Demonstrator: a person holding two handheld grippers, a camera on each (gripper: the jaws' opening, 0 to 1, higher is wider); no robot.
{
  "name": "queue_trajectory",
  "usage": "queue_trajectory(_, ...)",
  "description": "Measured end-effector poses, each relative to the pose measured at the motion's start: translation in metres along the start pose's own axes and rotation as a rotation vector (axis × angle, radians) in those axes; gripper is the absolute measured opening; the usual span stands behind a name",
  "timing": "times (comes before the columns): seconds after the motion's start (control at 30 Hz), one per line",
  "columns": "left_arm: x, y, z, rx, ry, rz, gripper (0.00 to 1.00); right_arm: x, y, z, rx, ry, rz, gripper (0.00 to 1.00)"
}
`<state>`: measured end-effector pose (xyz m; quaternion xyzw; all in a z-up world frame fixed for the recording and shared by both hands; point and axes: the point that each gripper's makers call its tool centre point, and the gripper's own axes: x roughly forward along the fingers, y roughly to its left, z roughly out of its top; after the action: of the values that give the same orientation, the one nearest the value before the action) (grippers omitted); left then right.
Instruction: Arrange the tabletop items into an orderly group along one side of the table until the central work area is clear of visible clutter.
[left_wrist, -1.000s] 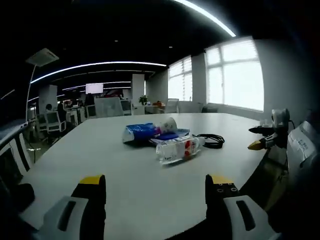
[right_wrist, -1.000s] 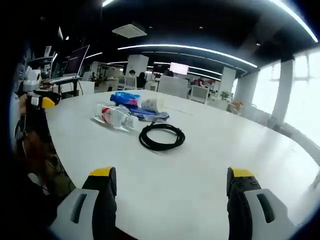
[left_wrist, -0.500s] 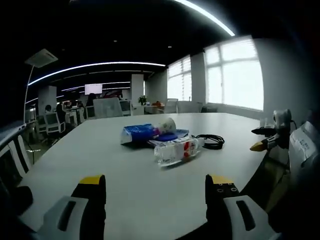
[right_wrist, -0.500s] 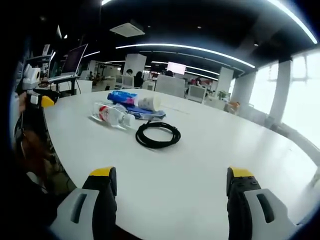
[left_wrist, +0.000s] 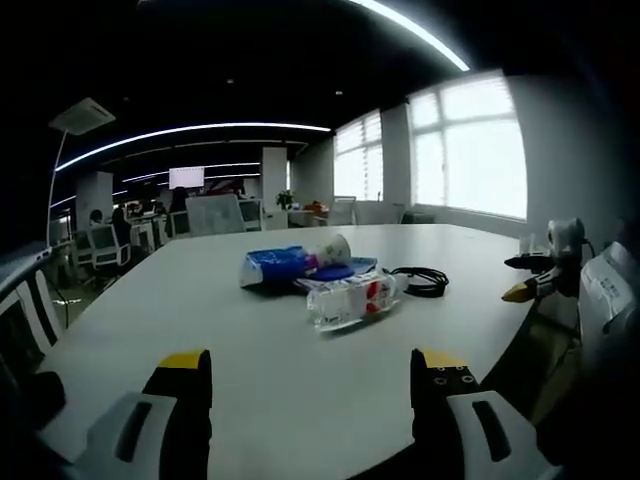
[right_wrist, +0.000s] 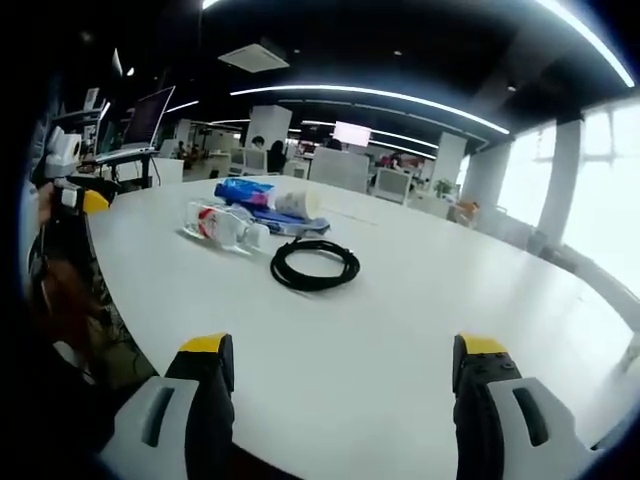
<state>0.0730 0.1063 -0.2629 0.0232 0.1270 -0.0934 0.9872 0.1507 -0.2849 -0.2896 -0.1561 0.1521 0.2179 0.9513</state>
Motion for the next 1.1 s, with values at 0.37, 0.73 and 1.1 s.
queue_trajectory(0.37,0.013,-0.001,0.000,-0.006,0.021,-0.015,0.81,0.006,-0.007,-0.002,-0.022,0.006,-0.034,0.87)
queue_trajectory(0.73,0.012,-0.008,0.000,0.013,0.027,-0.025,0.81,0.001,-0.009,-0.008,0.013,0.008,-0.018,0.86)
queue_trajectory(1.1,0.010,-0.008,0.001,0.023,0.029,-0.019,0.81,-0.002,-0.008,-0.009,0.007,0.009,-0.020,0.86)
